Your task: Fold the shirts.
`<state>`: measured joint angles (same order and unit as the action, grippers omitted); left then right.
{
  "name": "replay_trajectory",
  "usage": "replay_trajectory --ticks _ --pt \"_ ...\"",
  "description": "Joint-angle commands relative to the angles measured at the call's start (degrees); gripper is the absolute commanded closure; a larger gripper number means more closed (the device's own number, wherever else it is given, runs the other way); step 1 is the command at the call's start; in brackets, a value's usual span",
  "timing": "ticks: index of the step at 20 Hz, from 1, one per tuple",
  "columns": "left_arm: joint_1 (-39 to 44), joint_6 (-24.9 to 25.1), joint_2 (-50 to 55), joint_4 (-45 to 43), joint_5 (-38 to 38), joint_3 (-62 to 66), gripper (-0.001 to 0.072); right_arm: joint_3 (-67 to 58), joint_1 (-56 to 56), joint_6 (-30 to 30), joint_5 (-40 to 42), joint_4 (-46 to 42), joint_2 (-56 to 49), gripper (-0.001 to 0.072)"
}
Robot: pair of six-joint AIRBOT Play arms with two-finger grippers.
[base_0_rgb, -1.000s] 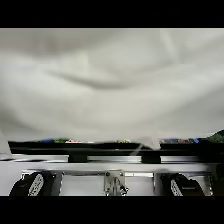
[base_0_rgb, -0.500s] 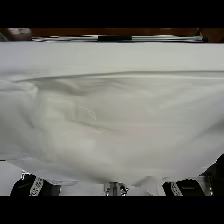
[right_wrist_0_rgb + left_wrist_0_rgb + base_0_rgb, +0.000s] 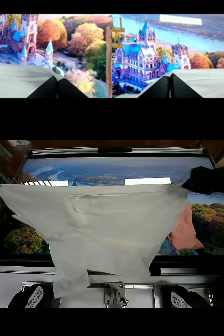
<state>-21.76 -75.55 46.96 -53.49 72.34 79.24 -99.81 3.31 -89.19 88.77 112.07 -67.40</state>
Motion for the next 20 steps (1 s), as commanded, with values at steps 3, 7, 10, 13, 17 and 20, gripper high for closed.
replay_trajectory --ticks 3,7,10,13,17,20 --pt "1.51 6.12 19.45 11.67 -13.14 -2.36 0.0680 1.60 0.02 -0.92 -16.92 6.29 -19.17 0.0665" --pt "6.80 7.43 32.04 11.85 -26.84 -0.81 0.0679 1.62 -0.04 -4.15 -31.12 10.08 -27.15 0.0665" --pt "10.51 9.57 39.34 12.07 -35.93 1.55 0.0679 1.60 -2.23 -8.17 -43.71 10.54 -30.99 0.0665" --pt "13.29 9.55 45.16 12.07 -43.25 3.41 0.0679 1.62 -5.16 -8.83 -55.58 10.27 -33.79 0.0665" --pt "15.78 9.55 49.81 12.07 -49.99 3.41 0.0679 1.62 -5.88 -8.79 -59.49 8.70 -37.42 0.0665" --pt "16.44 9.55 53.09 11.98 -50.01 3.39 0.0679 1.62 -5.05 -7.37 -57.77 6.27 -39.82 0.0665"
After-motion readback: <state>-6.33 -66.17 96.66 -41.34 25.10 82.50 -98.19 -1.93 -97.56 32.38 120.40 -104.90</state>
